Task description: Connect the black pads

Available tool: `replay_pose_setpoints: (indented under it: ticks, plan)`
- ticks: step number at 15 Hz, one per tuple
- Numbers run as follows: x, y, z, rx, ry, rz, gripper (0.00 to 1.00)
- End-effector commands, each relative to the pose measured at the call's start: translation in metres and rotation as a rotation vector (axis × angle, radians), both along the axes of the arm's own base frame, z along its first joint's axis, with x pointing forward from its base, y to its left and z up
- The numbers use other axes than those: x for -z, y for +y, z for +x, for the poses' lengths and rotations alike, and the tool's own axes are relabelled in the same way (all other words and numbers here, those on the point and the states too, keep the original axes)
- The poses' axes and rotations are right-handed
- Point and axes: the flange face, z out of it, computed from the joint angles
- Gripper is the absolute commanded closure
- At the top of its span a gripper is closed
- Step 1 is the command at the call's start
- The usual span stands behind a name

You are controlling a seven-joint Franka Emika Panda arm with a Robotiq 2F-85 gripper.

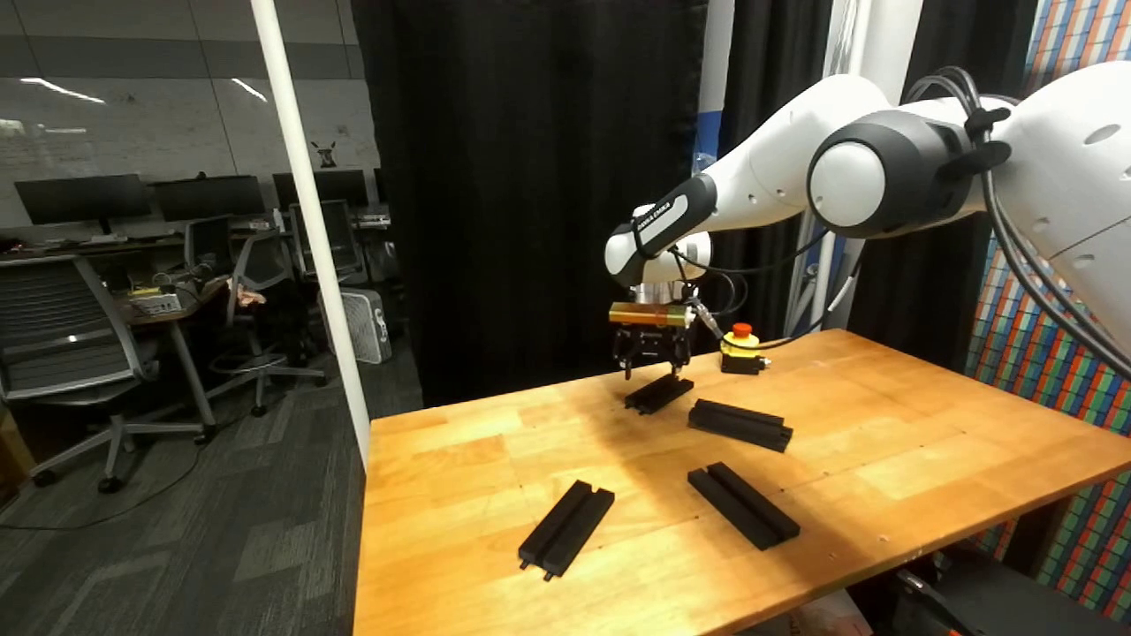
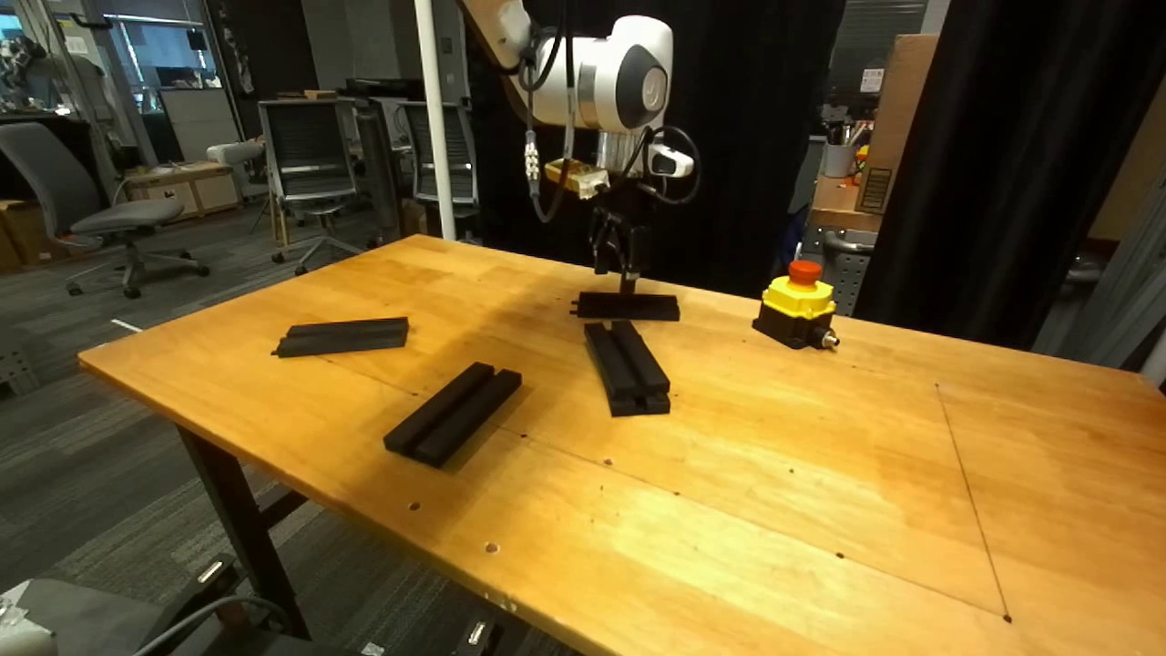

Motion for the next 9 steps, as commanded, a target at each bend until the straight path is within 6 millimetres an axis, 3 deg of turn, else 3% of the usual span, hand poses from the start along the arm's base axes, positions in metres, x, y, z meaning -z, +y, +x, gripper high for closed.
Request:
replay_pose_setpoints:
  ticks: [1,9]
  plan:
    - [-0.003,0.001,0.001,0.083,-0.015,0.052,0.0]
    - [-0.003,-0.022,-0.003,0.333,-0.003,0.077,0.0]
